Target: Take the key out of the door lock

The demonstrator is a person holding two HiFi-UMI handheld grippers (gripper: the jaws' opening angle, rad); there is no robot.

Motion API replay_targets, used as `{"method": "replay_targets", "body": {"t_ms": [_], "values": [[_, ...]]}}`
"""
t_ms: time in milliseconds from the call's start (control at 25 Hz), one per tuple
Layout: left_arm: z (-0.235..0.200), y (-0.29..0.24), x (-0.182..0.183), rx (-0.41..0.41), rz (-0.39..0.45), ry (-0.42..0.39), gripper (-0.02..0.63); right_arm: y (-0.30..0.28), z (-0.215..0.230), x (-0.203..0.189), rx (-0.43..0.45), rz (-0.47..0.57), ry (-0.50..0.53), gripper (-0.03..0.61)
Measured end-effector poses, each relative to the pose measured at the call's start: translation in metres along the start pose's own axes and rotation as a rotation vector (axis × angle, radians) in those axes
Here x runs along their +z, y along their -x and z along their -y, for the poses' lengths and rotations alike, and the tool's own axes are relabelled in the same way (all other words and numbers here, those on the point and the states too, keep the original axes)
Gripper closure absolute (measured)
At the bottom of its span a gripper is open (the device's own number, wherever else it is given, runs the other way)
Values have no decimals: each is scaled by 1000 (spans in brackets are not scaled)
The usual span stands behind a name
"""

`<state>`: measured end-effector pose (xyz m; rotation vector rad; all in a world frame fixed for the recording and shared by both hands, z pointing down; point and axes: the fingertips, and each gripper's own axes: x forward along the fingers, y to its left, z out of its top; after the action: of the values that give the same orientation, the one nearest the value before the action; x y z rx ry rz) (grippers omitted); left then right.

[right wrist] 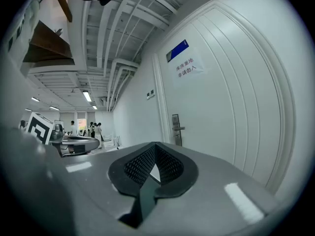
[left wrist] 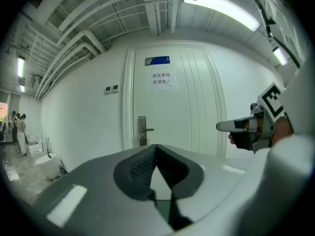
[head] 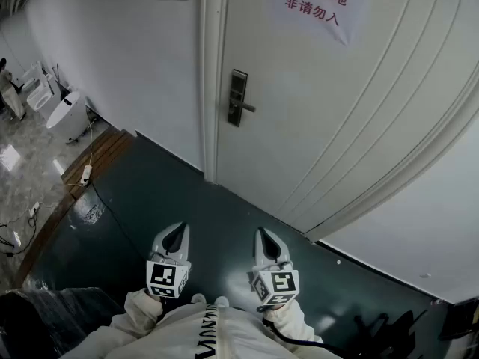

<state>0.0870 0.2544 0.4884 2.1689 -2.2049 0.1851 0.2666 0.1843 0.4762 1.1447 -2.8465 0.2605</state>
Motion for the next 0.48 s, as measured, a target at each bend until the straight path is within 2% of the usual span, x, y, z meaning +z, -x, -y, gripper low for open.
{"method": "replay_targets", "body": {"t_ms": [480], "values": [[14,-14,0,-1,-15,-9,615,-2,13,-3,12,-10,-9,578]]}}
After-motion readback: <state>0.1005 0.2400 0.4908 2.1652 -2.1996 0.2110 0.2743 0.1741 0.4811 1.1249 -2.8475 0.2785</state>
